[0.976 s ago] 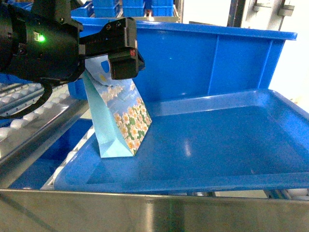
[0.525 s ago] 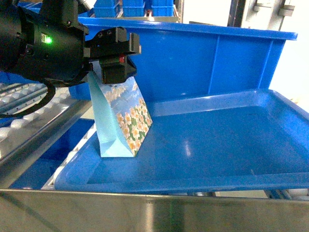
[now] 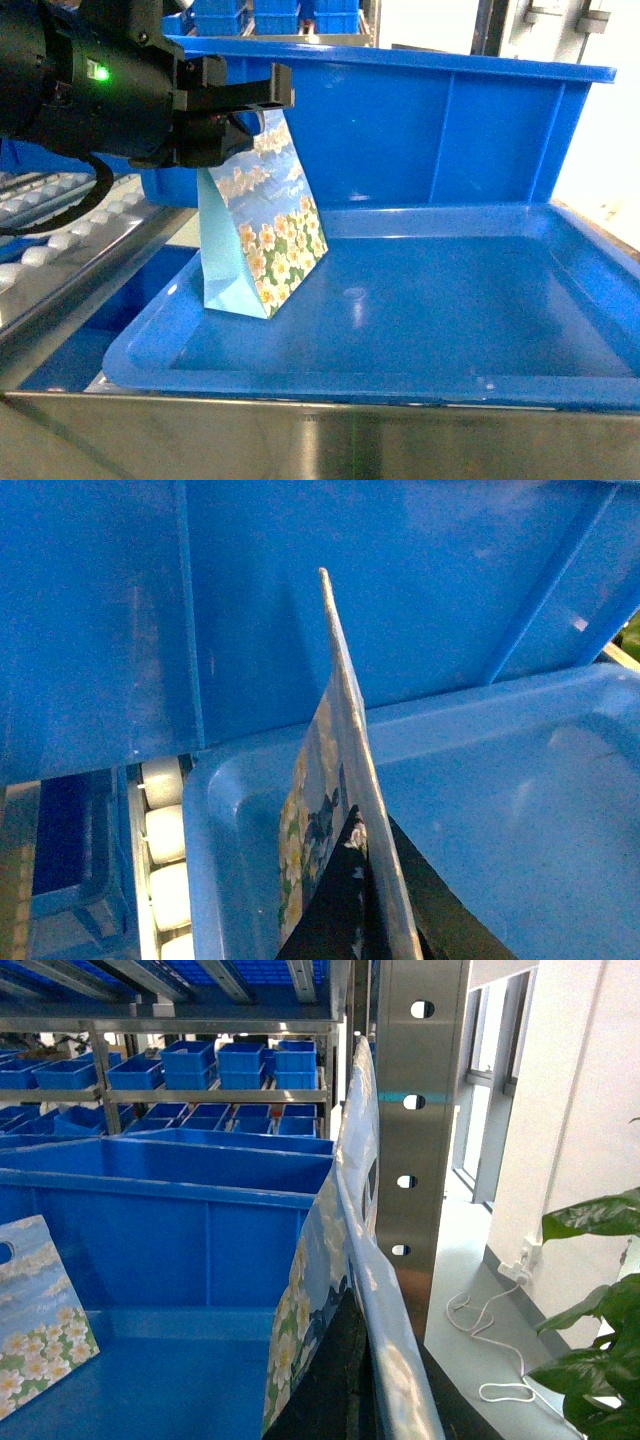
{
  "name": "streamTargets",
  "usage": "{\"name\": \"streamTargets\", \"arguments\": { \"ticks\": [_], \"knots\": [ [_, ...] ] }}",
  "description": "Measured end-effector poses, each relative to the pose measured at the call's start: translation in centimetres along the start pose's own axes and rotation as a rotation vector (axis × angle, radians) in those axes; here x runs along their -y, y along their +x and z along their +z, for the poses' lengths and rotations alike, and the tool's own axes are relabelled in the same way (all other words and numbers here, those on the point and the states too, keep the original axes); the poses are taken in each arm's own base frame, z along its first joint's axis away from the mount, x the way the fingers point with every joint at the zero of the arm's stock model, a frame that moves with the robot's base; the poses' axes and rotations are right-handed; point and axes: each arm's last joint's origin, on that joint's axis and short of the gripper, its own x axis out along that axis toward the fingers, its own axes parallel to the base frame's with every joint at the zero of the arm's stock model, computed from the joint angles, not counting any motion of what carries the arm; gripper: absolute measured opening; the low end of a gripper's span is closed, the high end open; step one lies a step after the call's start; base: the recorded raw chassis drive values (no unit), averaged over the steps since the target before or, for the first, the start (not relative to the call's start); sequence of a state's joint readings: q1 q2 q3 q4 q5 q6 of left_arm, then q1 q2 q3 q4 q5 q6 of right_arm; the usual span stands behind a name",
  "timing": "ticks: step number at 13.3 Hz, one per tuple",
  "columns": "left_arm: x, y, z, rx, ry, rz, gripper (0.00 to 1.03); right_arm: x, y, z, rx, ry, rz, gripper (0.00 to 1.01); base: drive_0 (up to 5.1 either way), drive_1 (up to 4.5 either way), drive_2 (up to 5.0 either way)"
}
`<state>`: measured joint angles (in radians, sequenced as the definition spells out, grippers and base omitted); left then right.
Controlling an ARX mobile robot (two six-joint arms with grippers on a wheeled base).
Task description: Move flower gift bag to table near conveyor
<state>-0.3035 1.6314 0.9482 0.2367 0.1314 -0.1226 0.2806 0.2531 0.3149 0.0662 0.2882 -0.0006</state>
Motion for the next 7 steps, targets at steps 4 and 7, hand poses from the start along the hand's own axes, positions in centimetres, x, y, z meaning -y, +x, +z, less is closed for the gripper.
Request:
{"name": "streamTargets", "arguments": {
  "ticks": [4,7],
  "knots": [
    [-0.1,-2.5,2.5,0.165,0.044,0.036,0.02,0.0,0.0,0.0,0.0,0.0,0.0,0.02,0.0,0.0,0.0],
    [-0.2,-5.6,3.3,0.298,0.112,0.102,0.02,0.0,0.0,0.0,0.0,0.0,0.0,0.02,0.0,0.0,0.0]
  ]
}}
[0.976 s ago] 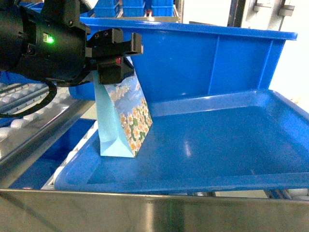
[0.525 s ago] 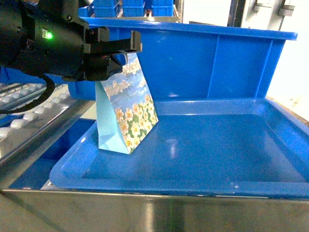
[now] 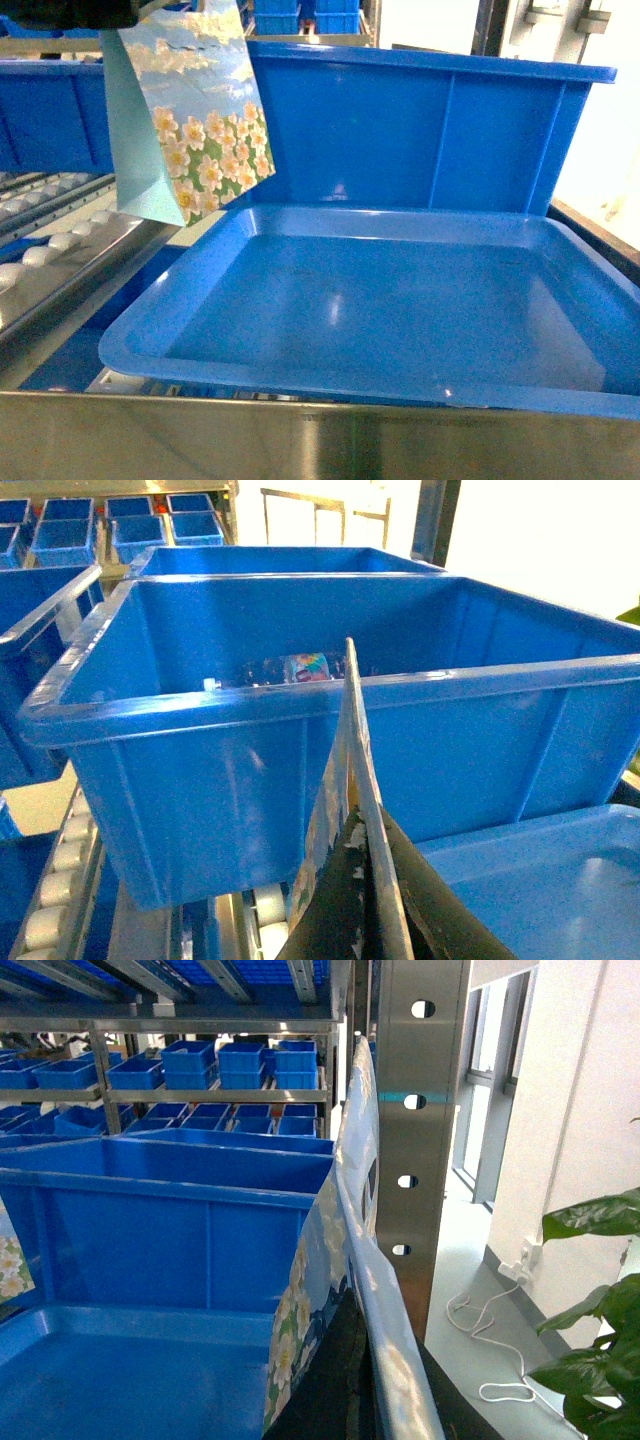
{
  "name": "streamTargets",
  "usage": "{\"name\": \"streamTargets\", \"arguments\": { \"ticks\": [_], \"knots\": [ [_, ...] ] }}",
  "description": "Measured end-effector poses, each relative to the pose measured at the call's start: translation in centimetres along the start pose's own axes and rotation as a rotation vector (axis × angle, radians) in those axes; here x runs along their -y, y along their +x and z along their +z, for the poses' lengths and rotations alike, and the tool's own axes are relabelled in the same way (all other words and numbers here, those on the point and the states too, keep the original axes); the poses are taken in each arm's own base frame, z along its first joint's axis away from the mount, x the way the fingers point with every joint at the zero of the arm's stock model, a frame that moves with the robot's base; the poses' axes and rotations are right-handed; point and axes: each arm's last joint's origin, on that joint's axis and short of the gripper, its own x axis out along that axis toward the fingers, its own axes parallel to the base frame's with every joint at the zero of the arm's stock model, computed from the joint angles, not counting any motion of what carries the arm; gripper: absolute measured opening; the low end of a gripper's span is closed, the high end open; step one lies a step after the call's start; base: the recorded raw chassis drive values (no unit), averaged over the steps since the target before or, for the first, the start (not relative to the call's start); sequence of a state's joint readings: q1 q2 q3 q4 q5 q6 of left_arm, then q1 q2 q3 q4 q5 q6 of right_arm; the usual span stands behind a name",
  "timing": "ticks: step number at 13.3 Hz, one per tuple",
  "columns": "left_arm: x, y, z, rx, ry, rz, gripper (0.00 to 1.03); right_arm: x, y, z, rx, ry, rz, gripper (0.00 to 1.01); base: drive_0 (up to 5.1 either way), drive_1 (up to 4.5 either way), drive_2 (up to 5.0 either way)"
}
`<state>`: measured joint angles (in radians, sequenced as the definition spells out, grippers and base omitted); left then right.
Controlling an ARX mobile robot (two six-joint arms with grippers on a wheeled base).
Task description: Move flower gift bag to table near conveyor
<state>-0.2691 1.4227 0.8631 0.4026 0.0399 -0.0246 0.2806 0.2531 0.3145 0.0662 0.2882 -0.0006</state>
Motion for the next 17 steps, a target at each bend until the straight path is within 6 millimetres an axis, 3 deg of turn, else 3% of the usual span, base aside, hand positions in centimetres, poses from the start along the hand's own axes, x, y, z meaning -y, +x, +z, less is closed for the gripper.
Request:
{"name": "streamTargets", "arguments": {
  "ticks": [5,7,10,13,17],
  "knots": [
    [-1.1,-3.5,0.8,0.118,0.049,0.077,0.02,0.0,0.0,0.0,0.0,0.0,0.0,0.02,0.0,0.0,0.0],
    [-1.8,-5.7,0.3,0.148,0.047,0.109,0.02,0.0,0.0,0.0,0.0,0.0,0.0,0.02,0.0,0.0,0.0],
    [-2.2,-6.9,0.0,0.165,0.047,0.128,0.02,0.0,0.0,0.0,0.0,0.0,0.0,0.02,0.0,0.0,0.0],
    [-3.0,-9.6,-1.1,0.17,0.022,0.163,0.02,0.0,0.0,0.0,0.0,0.0,0.0,0.02,0.0,0.0,0.0],
    [-2.4,-12.5,-2.1,0.176,0.018,0.185,0.02,0.0,0.0,0.0,0.0,0.0,0.0,0.02,0.0,0.0,0.0]
  ]
}}
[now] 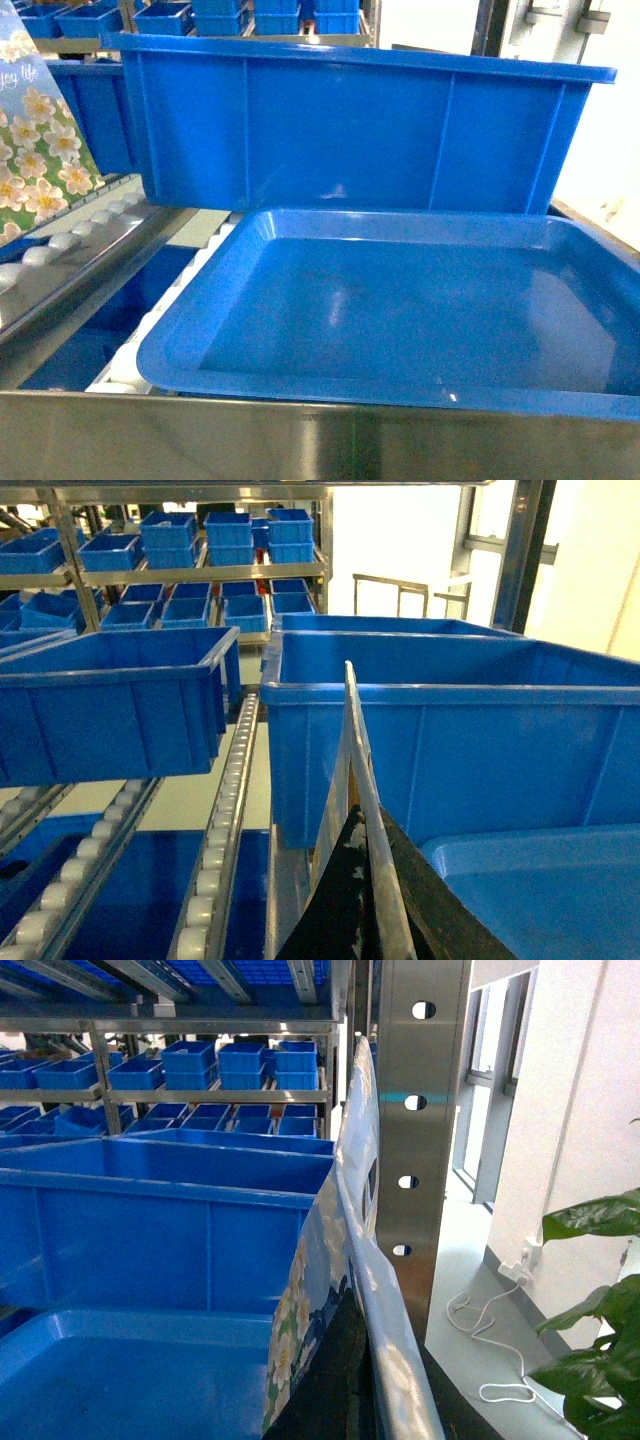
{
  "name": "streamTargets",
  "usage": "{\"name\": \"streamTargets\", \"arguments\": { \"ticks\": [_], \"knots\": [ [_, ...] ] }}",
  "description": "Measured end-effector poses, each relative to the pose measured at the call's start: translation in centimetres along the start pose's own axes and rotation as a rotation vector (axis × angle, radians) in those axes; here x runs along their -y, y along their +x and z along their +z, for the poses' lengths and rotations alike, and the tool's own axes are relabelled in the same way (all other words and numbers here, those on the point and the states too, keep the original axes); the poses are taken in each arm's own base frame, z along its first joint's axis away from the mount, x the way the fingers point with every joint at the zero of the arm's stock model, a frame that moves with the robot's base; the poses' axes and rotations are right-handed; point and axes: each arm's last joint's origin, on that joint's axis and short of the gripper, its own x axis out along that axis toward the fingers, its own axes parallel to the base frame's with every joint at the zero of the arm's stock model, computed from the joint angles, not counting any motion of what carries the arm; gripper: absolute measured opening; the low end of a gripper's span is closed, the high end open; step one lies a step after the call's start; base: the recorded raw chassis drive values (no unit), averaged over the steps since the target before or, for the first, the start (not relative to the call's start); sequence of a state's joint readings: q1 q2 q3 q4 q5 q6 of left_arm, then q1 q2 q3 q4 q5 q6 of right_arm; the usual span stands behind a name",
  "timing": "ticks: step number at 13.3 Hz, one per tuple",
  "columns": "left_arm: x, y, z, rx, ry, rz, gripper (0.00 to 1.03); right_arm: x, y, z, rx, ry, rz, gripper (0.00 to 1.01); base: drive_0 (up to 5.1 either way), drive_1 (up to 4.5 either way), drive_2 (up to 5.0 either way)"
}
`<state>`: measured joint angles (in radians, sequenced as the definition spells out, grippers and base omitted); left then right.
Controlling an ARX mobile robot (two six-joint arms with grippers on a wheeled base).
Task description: Move flower gift bag to table near conveyor
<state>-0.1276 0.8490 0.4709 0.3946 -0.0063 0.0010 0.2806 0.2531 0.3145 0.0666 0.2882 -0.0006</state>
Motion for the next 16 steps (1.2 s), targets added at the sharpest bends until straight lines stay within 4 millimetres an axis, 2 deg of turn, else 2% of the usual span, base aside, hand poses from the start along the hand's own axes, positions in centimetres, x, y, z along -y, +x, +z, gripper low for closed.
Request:
{"name": "streamTargets", "arguments": {
  "ticks": [7,16],
  "knots": [
    [0.41,-0.28,0.1,0.027,-0.001,0.007,0.02,0.0,0.0,0.0,0.0,0.0,-0.001,0.02,0.0,0.0,0.0],
    [0.45,-0.32,0.12,0.029,-0.002,0.006,0.02,0.01,0.0,-0.05,-0.003,-0.001,-0.003,0.02,-4.9,2.57,2.6]
  ]
}}
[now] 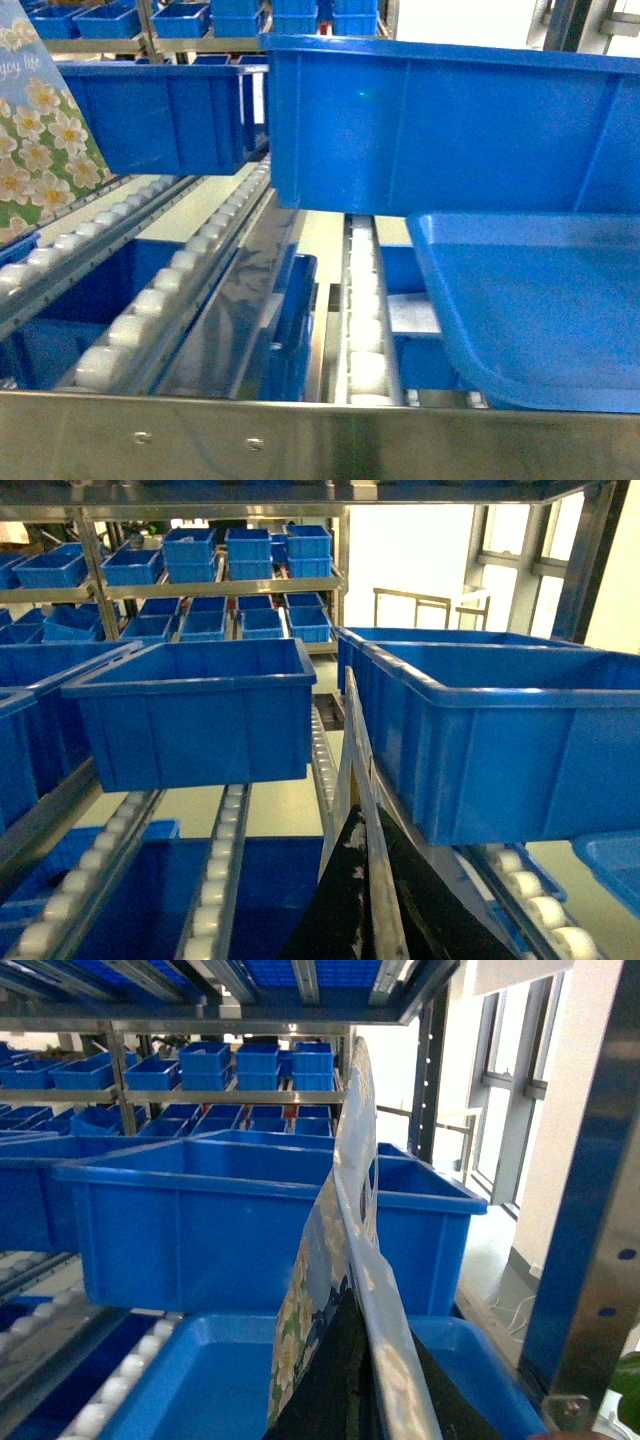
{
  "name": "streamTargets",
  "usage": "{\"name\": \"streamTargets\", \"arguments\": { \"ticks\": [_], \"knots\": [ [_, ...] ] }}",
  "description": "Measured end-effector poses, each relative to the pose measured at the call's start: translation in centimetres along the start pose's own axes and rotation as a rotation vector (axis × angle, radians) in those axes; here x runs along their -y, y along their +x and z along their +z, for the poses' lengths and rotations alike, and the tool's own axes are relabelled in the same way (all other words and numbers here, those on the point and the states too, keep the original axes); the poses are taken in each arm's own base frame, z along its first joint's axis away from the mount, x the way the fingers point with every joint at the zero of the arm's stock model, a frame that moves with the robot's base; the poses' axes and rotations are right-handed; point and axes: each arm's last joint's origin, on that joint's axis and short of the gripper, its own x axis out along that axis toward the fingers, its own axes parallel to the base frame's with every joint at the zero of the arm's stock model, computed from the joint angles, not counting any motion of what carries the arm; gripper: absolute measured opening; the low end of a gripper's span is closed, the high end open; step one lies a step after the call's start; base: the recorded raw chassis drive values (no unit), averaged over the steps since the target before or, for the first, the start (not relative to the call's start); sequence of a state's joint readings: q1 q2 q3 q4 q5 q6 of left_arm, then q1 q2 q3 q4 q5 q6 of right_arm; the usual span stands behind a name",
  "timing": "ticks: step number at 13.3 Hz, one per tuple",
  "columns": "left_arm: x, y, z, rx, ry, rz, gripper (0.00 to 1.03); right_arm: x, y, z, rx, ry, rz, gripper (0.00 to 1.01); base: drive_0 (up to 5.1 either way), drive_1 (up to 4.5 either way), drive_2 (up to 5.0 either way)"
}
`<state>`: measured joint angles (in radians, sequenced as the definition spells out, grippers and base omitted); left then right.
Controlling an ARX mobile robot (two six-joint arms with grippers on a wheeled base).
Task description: Move flower gift bag to table near conveyor
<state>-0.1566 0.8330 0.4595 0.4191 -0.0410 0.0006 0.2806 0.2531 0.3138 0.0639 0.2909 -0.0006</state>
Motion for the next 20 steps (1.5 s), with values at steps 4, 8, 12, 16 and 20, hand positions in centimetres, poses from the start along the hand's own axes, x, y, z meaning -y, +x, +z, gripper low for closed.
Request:
{"name": "streamTargets", "arguments": {
  "ticks": [4,8,12,16,20],
  "knots": [
    [-0.01,0.0,0.02,0.002,0.0,0.001,0.02,0.0,-0.01,0.05,0.005,0.001,0.001,0.02,-5.0,2.47,2.5],
    [-0.03,-0.01,-0.07,-0.002,0.001,0.003,0.02,-0.01,0.0,0.01,0.001,0.0,0.003,0.02,-5.1,2.39,2.4],
    [-0.03,-0.01,-0.06,-0.002,0.0,0.002,0.02,-0.01,0.0,0.01,0.001,0.0,0.002,0.02,-4.1,-0.46,4.5],
    [-0.03,-0.01,-0.07,-0.002,0.001,0.002,0.02,-0.01,0.0,0.01,0.001,0.0,0.003,0.02,-4.3,-0.18,4.3],
    [-0.02,-0.01,-0.07,-0.002,0.001,0.002,0.02,-0.01,0.01,0.01,0.001,0.0,0.002,0.02,-4.8,0.68,3.7]
  ]
}}
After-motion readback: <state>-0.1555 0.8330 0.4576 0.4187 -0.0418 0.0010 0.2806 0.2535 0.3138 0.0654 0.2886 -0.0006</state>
